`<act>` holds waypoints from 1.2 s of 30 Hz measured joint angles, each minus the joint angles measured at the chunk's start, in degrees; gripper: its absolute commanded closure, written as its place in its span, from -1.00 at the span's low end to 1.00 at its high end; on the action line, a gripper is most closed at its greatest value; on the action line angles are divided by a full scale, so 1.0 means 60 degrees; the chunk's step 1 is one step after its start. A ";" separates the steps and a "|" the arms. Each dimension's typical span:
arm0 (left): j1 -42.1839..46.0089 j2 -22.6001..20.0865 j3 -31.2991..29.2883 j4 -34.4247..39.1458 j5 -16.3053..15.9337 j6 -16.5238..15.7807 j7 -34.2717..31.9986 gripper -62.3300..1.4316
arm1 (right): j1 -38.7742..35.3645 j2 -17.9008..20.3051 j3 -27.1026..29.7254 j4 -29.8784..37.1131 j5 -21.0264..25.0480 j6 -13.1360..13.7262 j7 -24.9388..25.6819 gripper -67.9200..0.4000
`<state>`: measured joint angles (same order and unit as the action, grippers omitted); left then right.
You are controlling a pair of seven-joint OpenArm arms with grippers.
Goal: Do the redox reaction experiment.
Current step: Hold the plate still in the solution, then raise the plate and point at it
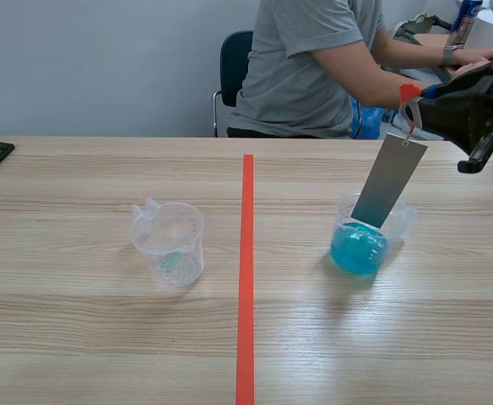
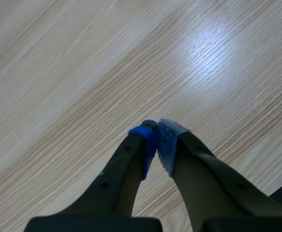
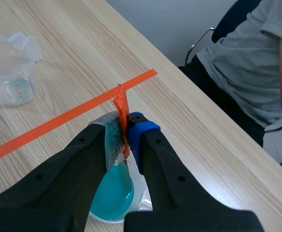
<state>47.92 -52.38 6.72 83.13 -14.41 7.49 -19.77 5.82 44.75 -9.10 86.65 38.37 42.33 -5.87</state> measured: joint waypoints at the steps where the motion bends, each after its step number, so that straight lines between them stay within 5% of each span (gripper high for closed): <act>1: 0.0000 0.0000 0.0000 0.0000 0.0000 0.0000 0.0000 0.86 | 0.0000 0.0124 0.0000 0.0098 0.0102 0.0000 -0.0007 0.97; 27: 0.0000 0.0000 0.0000 0.0000 0.0000 -0.0004 0.0022 0.86 | 0.0000 0.1814 0.0350 0.1716 0.2371 0.0011 -0.0211 0.97; 36: 0.0000 0.0000 0.0000 0.0000 0.0000 0.0000 0.0073 0.86 | 0.0000 0.2018 0.0357 0.1749 0.2437 0.0011 -0.0215 0.97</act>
<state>47.92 -52.38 6.72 83.13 -14.41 7.49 -19.33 5.82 56.86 -6.96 97.14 52.99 42.39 -7.16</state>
